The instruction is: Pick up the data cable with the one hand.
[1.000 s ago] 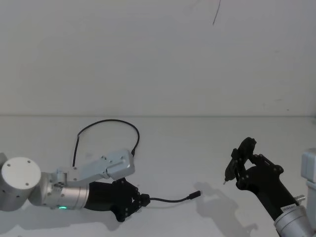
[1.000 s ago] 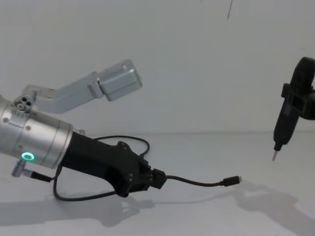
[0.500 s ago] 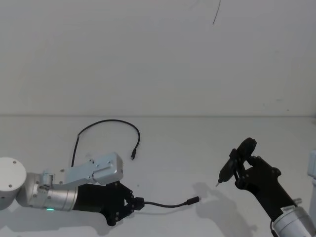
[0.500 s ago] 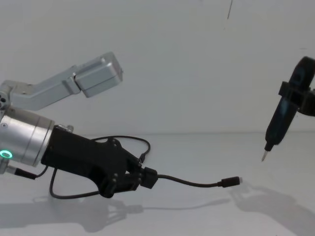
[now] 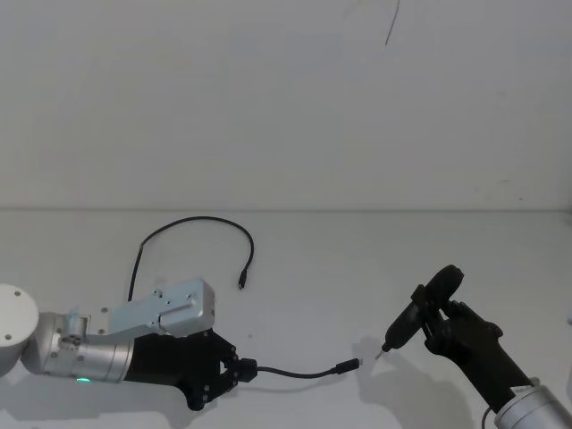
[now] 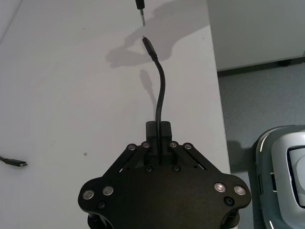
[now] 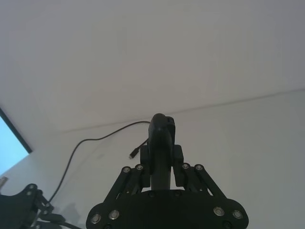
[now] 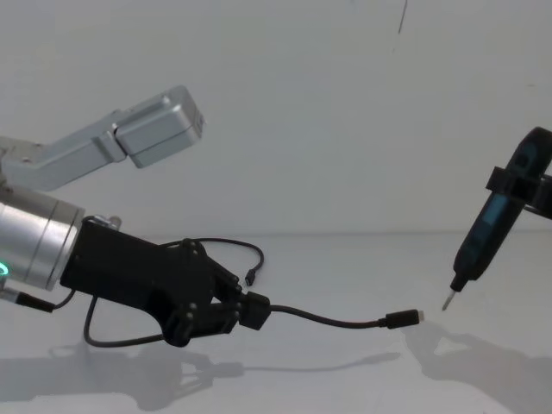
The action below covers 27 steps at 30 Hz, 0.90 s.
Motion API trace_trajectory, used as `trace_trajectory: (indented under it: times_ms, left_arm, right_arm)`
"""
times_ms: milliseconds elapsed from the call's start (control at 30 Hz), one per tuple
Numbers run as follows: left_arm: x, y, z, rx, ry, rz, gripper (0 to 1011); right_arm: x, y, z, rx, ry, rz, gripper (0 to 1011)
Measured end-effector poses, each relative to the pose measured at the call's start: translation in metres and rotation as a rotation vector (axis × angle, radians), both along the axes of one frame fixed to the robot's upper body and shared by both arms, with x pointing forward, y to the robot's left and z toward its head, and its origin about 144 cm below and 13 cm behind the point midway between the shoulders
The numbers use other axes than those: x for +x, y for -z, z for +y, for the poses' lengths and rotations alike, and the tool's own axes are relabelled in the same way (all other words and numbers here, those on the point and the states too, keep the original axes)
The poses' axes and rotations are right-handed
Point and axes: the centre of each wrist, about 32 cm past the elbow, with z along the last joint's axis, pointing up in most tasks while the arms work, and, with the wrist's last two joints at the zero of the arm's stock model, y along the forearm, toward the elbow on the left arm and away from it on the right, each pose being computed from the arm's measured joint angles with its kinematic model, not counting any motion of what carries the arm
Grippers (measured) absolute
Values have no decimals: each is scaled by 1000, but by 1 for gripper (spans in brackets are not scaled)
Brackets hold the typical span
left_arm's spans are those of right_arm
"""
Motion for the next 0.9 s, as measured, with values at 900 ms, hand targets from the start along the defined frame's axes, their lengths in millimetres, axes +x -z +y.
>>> trace_trajectory:
  times_ms: [900]
  left_arm:
    - [-1, -1, 2, 0, 9, -4, 48]
  right_arm:
    - [4, 10, -1, 145, -23, 44, 263]
